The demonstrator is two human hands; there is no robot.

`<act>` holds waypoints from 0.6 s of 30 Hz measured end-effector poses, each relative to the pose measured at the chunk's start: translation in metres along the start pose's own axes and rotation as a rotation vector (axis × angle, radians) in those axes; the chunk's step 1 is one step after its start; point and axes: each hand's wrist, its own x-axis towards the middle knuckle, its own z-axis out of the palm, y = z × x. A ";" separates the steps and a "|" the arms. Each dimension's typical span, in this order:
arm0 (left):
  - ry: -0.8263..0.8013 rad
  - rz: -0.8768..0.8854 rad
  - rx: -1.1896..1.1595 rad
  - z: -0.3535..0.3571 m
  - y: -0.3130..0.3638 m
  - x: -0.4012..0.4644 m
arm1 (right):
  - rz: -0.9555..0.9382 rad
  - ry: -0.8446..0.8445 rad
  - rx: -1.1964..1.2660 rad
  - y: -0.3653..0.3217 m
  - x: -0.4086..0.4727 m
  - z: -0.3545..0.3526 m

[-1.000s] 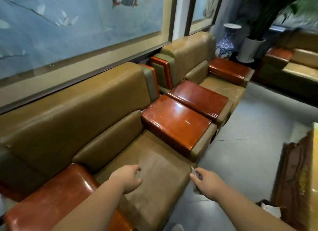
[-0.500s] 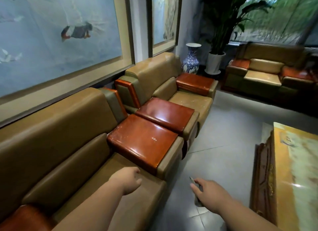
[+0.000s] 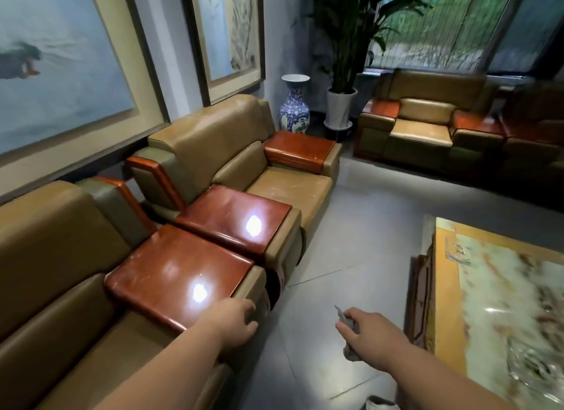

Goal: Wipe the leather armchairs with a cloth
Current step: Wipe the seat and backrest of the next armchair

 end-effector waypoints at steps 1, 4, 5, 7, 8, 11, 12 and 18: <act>0.002 0.004 0.001 -0.004 0.007 0.012 | 0.014 0.008 0.026 0.008 0.010 -0.007; 0.010 0.011 0.021 -0.020 0.022 0.054 | 0.046 0.022 0.063 0.027 0.044 -0.027; 0.002 0.004 0.033 -0.025 0.025 0.069 | 0.053 0.019 0.063 0.032 0.056 -0.032; -0.007 -0.016 0.036 -0.036 0.027 0.102 | 0.051 0.008 0.042 0.035 0.080 -0.042; -0.001 -0.021 0.031 -0.042 0.028 0.120 | 0.047 0.004 0.025 0.036 0.093 -0.049; 0.027 0.000 0.020 -0.070 0.039 0.188 | 0.038 0.017 0.008 0.039 0.145 -0.078; 0.029 0.016 0.020 -0.078 0.044 0.213 | 0.042 0.030 0.012 0.041 0.165 -0.089; -0.060 0.139 0.154 -0.135 0.086 0.328 | 0.124 0.081 0.079 0.049 0.273 -0.151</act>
